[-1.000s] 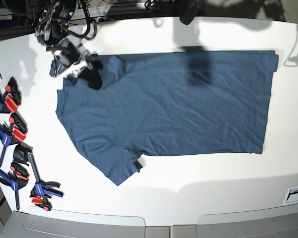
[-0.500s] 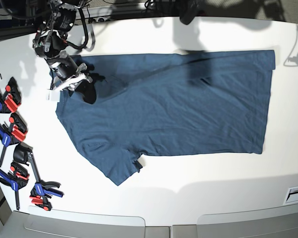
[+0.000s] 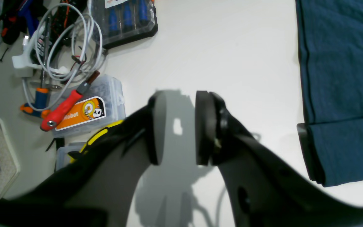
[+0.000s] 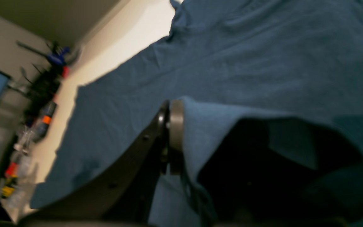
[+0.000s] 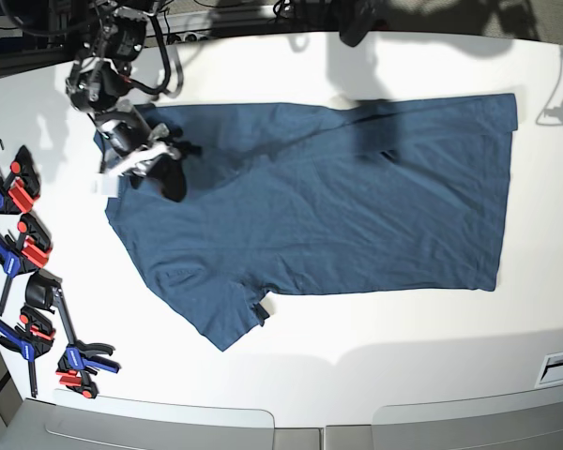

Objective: Fold the T-shirt properly
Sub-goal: 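Grasp the sleeve with the right gripper and fold it across the body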

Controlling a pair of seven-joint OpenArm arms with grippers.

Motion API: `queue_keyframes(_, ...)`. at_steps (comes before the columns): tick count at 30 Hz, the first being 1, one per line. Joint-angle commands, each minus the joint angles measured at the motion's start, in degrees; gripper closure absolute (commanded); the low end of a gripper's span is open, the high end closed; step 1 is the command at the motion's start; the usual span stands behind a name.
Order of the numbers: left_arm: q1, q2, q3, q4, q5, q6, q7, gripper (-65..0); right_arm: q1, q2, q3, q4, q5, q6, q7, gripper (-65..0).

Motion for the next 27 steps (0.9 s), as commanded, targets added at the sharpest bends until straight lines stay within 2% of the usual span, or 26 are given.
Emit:
queue_keyframes(1,0.0,-1.4,-0.6,0.8,-0.3,0.4,-1.4,-14.7,0.8,0.5,-0.8,0.9,0.1,0.6,2.3,0.0)
queue_keyframes(11,0.0,-1.4,-0.6,0.8,-0.3,0.4,-1.4,-14.7,0.8,0.5,-11.8,0.9,-15.4,0.5,13.2,0.0)
queue_keyframes(15,0.0,-1.4,-0.6,0.8,-0.3,0.4,-1.4,-14.7,0.8,0.5,-13.8,0.9,-19.3,0.5,14.9,0.0)
queue_keyframes(25,0.0,-1.4,-0.6,0.8,-0.3,0.4,-1.4,-14.7,0.9,0.5,-14.0,0.9,-19.6,0.4,15.0,0.0)
queue_keyframes(27,0.0,-1.4,-0.6,0.8,-0.3,0.4,-1.4,-14.7,0.9,0.5,-14.0,0.9,-21.2,0.4,15.3,0.0)
